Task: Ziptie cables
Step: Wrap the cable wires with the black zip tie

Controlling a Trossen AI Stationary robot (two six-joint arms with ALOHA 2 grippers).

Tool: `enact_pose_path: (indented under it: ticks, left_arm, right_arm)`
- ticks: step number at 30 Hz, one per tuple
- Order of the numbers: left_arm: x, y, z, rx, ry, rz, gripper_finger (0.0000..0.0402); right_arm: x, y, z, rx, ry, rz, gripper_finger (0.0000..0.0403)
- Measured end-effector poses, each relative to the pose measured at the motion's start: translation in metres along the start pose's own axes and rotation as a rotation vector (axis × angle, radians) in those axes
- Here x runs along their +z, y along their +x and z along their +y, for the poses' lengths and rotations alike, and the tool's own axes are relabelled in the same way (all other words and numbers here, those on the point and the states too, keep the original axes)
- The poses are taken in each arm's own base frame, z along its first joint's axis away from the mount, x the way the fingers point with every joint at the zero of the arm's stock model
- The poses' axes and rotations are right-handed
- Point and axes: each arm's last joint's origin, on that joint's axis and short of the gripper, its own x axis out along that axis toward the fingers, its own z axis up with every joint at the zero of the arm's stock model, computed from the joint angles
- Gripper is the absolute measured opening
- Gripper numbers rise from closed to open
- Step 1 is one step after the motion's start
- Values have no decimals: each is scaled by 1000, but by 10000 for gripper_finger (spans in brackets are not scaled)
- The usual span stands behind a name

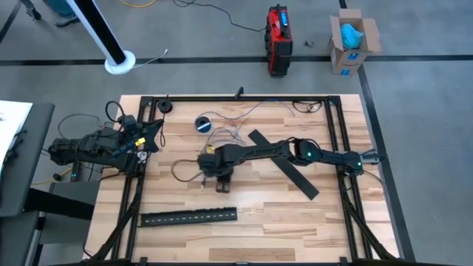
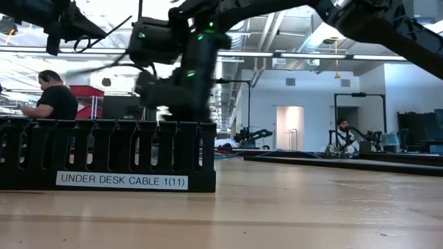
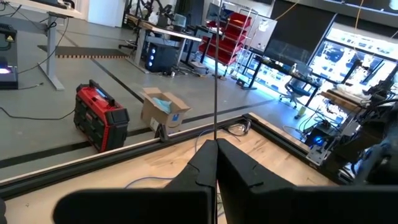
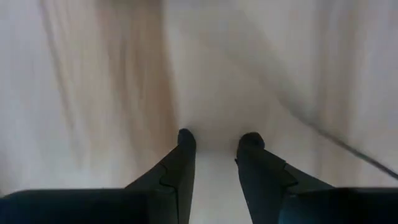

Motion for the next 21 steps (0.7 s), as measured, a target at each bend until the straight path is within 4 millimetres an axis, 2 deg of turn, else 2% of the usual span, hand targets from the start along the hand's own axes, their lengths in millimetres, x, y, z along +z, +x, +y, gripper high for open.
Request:
enact_pose_path:
  ticks: [4, 6, 9, 12, 14, 16, 21]
  left_arm:
    - [0, 0, -1, -21, -1, 9, 0]
    - [0, 0, -1, -27, -1, 12, 0]
    - [-1, 0, -1, -40, 0, 19, 0]
    - [-1, 0, -1, -40, 3, 19, 0]
    - [-1, 0, -1, -39, 4, 18, 0]
    - [-1, 0, -1, -37, 7, 20, 0]
    - [-1, 0, -1, -34, 22, 19, 0]
  right_arm:
    - [-25, -3, 20, 9, 13, 224, 112]
    - [-33, -7, 33, 5, -25, 269, 112]
    - [-32, -21, 51, 13, -146, 179, 112]
    - [-17, -47, 63, 13, -226, -78, 110]
    - [-7, -68, 57, 30, -209, -226, 103]
    - [8, -86, 43, 40, -160, -390, 92]
    - [34, -98, 9, 82, -24, -623, 68]
